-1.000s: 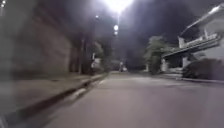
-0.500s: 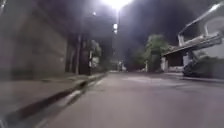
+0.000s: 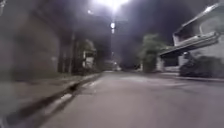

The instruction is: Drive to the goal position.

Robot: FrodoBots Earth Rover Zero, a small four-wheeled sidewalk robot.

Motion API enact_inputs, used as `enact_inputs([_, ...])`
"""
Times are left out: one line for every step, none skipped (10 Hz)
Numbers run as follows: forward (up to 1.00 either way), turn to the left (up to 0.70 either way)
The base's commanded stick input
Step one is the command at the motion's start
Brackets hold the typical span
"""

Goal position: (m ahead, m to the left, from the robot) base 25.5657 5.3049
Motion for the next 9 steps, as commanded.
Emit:
enact_inputs([0.70, -0.35])
enact_inputs([0.70, -0.13])
enact_inputs([0.70, 0.00])
enact_inputs([0.70, 0.00])
enact_inputs([0.70, 0.00])
enact_inputs([0.70, 0.00])
enact_inputs([0.70, 0.00])
enact_inputs([0.70, 0.00])
enact_inputs([0.70, 0.00])
